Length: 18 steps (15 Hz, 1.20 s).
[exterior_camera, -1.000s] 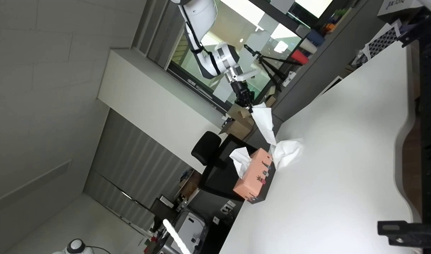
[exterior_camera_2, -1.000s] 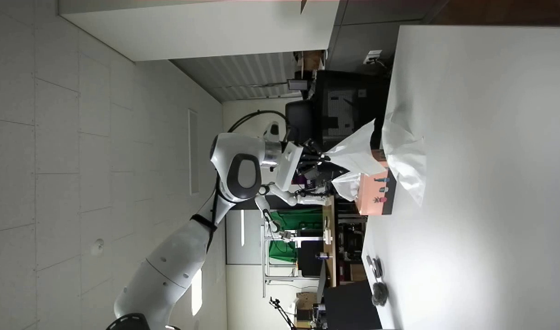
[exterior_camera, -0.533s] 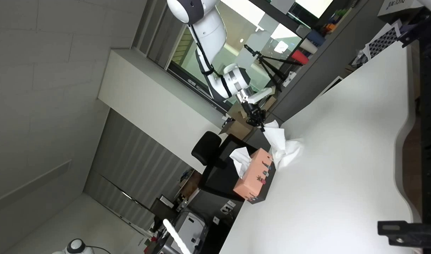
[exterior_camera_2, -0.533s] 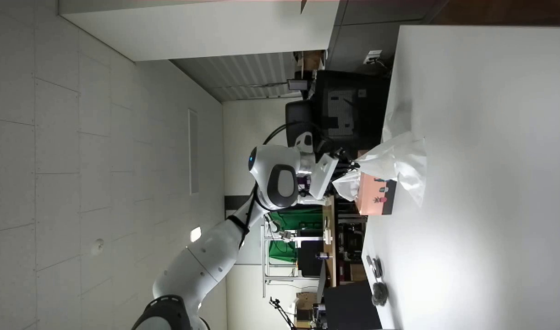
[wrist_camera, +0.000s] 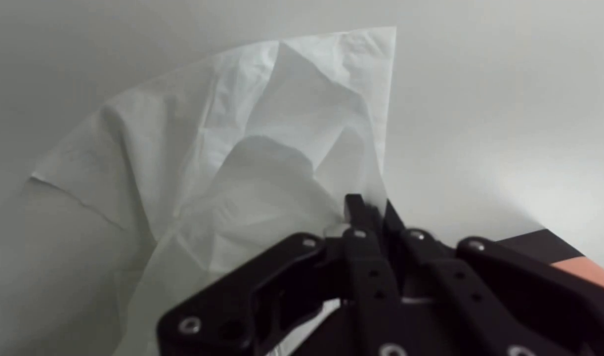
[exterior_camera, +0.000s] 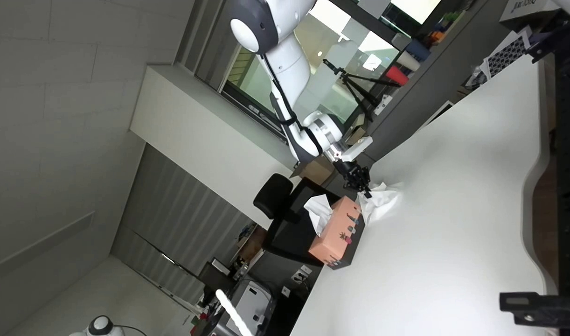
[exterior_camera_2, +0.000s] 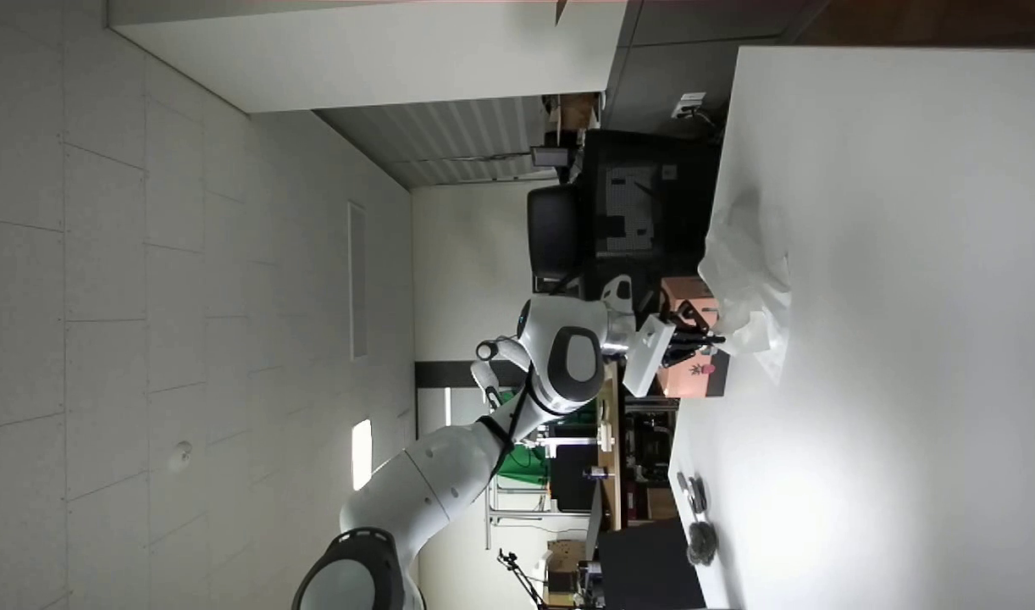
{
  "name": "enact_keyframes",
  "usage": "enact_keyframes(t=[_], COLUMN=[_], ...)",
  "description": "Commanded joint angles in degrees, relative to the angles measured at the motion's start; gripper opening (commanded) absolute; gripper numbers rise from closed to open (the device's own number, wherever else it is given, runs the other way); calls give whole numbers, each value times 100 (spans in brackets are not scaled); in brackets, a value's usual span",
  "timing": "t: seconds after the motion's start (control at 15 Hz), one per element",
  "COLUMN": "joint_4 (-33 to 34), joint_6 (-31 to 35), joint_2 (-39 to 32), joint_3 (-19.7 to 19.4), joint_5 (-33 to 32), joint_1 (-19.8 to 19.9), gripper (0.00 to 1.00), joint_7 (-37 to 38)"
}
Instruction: Remove three tissues from the box and put them on the counter
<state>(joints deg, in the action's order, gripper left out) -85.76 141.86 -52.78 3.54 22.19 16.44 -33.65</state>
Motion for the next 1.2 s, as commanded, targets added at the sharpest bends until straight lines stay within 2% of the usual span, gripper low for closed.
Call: enact_keyframes(t=[0.0, 0.6, 0.87, 1.07, 1.13], joint_4=[106, -314, -361, -277, -155], joint_6=[-128, -317, -628, -1003, -805], joint_2=[89, 1375, 1611, 1597, 1452], joint_3=[153, 95, 34, 187, 159], joint_5=[-321, -943, -1219, -1283, -1203], joint_1=[107, 9, -156, -226, -164], gripper=[40, 98, 100, 100, 100], joint_7=[360, 413, 393, 182, 196])
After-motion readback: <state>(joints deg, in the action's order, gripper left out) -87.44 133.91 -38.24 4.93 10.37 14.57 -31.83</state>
